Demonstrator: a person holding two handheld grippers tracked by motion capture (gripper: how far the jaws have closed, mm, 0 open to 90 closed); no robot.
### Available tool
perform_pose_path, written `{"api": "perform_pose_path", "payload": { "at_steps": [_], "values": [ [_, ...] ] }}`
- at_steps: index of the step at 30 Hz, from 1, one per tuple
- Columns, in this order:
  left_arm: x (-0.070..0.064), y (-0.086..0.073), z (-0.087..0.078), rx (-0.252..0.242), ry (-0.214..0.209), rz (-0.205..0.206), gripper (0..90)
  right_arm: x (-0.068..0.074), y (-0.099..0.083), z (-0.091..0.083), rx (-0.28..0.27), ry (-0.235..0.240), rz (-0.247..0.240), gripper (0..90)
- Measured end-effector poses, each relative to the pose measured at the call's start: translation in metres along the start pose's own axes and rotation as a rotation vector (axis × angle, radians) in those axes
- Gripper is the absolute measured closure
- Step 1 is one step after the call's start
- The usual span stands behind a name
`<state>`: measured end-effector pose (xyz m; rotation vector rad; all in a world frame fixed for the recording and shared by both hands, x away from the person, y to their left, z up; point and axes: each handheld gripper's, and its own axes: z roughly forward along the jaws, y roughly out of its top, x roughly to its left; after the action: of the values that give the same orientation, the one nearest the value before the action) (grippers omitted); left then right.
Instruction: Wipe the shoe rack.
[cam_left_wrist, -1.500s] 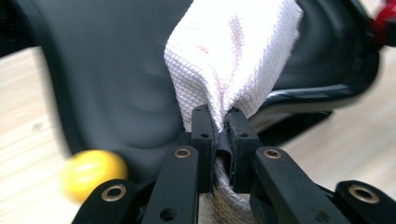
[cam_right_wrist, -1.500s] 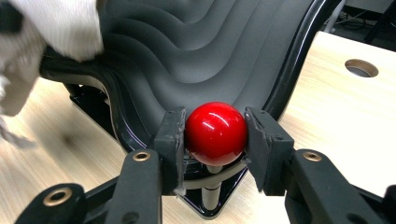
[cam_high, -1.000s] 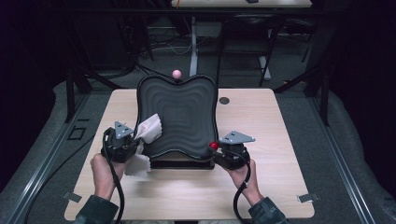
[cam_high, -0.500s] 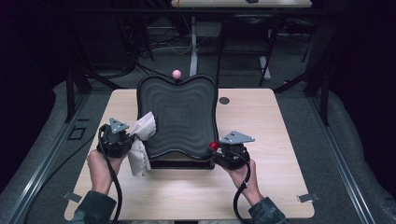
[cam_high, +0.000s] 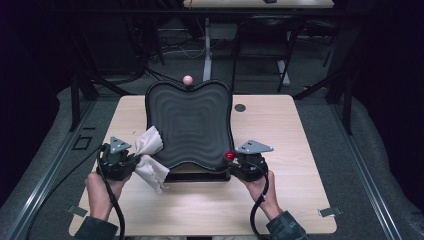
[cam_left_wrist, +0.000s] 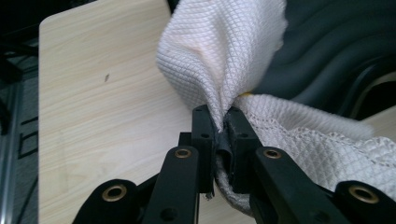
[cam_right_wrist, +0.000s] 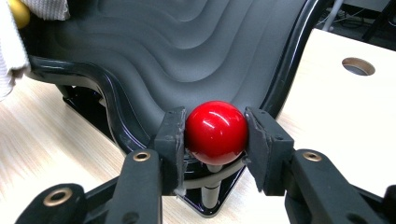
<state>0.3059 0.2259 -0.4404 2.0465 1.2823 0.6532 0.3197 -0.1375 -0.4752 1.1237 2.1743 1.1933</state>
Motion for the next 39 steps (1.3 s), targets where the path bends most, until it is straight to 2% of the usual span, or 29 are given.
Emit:
{"api": "perform_pose_path", "payload": {
  "at_steps": [4,7,11,15,21,25,28,34,39],
  "values": [
    [-0.01,0.006,-0.004,-0.019,-0.033,0.029,83.9,0.001,0.0,0.0,0.0,-0.004,0.0,60.0],
    [-0.015,0.009,-0.001,-0.013,-0.059,0.045,83.9,0.001,0.0,0.0,0.001,-0.007,-0.001,60.0],
    [-0.015,0.006,0.0,-0.005,-0.087,0.029,84.1,0.001,0.0,0.0,0.001,-0.006,-0.003,60.0],
    [-0.014,0.0,0.001,0.029,-0.107,0.038,84.3,0.001,0.0,0.0,0.001,-0.006,-0.004,60.0],
    [-0.008,-0.004,-0.004,0.06,-0.09,0.049,84.2,0.001,0.0,0.0,0.002,-0.01,-0.006,60.0],
    [0.003,-0.002,-0.01,0.035,-0.043,0.019,84.2,0.001,0.0,0.0,0.002,-0.01,-0.005,60.0],
    [0.011,0.005,-0.011,0.002,-0.027,-0.01,84.2,0.001,0.0,0.0,0.002,-0.01,-0.005,60.0],
    [0.019,0.024,-0.001,-0.016,-0.042,-0.029,84.2,0.001,0.0,0.0,0.0,-0.007,-0.006,59.9],
    [0.018,0.035,0.018,0.023,-0.058,-0.011,84.1,0.001,0.0,0.0,-0.002,-0.006,-0.016,59.7]
  ]
}}
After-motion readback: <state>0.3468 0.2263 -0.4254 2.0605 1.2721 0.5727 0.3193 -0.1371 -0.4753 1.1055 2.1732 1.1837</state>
